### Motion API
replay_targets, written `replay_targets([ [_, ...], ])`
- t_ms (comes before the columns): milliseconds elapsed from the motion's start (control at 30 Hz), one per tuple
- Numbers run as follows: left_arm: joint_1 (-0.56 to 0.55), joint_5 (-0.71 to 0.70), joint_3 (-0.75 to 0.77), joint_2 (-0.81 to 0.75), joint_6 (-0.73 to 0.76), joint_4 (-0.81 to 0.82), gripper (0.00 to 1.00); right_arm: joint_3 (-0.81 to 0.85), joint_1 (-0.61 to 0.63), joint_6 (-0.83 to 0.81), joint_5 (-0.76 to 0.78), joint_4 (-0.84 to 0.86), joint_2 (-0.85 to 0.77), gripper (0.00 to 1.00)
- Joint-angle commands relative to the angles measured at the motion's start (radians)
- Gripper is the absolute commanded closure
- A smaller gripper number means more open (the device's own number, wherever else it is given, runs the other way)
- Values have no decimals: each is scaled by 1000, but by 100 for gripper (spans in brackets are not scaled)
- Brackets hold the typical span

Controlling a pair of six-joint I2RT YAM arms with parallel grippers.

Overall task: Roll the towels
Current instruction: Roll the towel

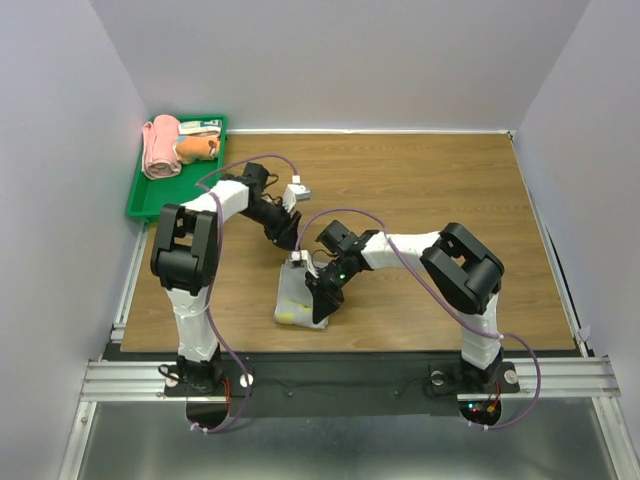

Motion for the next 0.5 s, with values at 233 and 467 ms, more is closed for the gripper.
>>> replay_targets([
  [233,139,-10,-116,-337,-45,215,29,31,-46,50,-117,-189,203,99],
  [467,33,-229,-458,-817,326,166,23,84,-79,45,-169,-234,272,99],
])
